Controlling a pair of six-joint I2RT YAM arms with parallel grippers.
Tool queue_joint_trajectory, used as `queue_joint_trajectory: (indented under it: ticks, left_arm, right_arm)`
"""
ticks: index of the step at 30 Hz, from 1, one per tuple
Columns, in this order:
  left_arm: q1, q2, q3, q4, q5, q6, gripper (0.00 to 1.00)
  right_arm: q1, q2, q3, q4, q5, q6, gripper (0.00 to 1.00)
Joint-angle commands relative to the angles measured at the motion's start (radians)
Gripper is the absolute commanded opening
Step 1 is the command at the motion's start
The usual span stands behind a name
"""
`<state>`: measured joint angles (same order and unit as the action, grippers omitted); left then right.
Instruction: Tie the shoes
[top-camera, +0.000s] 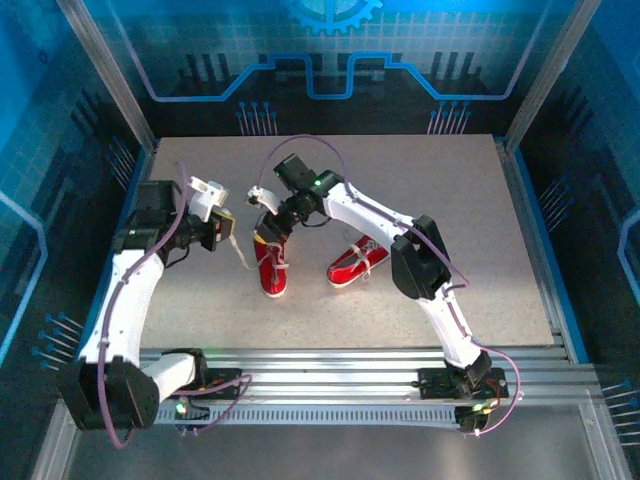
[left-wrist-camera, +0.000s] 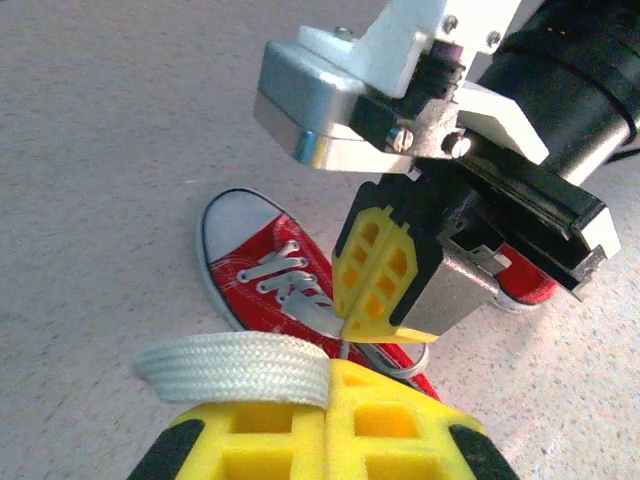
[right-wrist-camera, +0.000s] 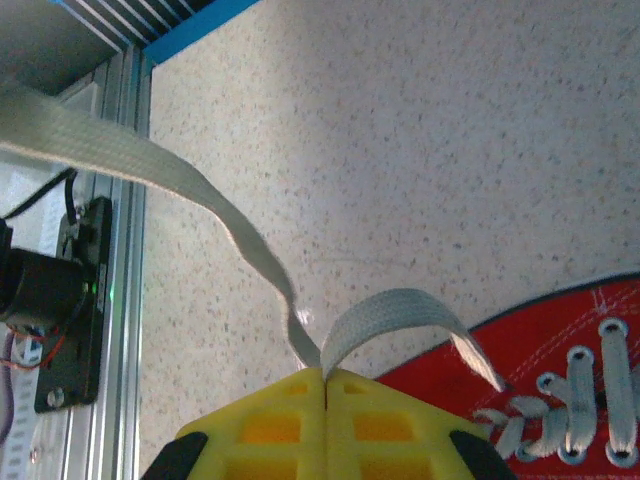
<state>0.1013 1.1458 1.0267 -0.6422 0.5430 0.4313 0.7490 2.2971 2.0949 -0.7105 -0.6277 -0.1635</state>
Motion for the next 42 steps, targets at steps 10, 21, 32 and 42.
queue_joint_trajectory:
  ticks: [10, 21, 32, 42]
  left_arm:
    - [-0.004, 0.329, 0.111, 0.052, 0.405, 0.222, 0.0]
    - [-0.081, 0.549, 0.215, 0.074, 0.373, 0.233, 0.0]
    - [-0.101, 0.753, 0.363, 0.013, 0.322, 0.185, 0.09]
    - [-0.102, 0.784, 0.422, -0.015, 0.248, 0.197, 0.59]
  right_arm:
    - [-0.092, -0.015, -0.151, 0.088, -0.121, -0.205, 0.0]
    - [-0.11, -0.002, -0.212, 0.173, -0.09, -0.222, 0.0]
    - [-0.114, 0.015, -0.274, 0.315, -0.043, -0.194, 0.0]
    - [-0.124, 0.095, -0.151, 0.193, -0.039, -0.206, 0.0]
